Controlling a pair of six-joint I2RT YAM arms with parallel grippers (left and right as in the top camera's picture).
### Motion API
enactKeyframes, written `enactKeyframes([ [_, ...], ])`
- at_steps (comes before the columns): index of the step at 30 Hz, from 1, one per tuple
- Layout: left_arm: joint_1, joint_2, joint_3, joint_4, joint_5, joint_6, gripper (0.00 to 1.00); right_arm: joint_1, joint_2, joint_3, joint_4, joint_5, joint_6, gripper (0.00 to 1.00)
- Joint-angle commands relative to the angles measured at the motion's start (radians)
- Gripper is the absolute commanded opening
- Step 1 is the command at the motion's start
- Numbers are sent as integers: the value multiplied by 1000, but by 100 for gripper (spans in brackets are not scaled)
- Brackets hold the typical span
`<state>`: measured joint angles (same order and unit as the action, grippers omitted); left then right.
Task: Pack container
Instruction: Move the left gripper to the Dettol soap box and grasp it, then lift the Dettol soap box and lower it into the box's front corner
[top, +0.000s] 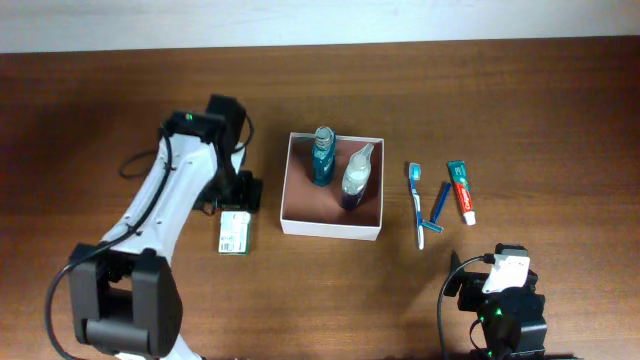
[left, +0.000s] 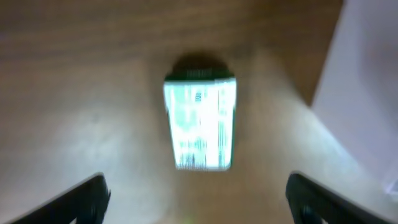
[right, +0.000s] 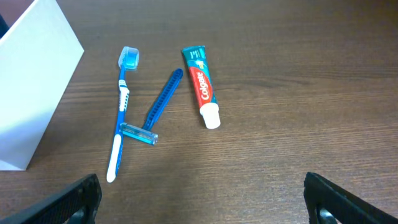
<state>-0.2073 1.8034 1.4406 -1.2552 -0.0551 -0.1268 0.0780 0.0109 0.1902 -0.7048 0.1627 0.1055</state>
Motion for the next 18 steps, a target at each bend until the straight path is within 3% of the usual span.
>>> enactKeyframes([
  [1, 45, -3, -129, 103, 15, 8, 93, -7, -6, -6, 1, 2, 8, 99],
  [9, 65, -3, -276, 319, 92, 54, 91, -7, -6, -6, 2, 2, 8, 99],
  [11, 60, -3, -306, 360, 97, 54, 85, -7, -6, -6, 2, 2, 8, 99],
  [18, 37, -3, -365, 388, 55, 53, 84, -7, -6, -6, 2, 2, 8, 99],
])
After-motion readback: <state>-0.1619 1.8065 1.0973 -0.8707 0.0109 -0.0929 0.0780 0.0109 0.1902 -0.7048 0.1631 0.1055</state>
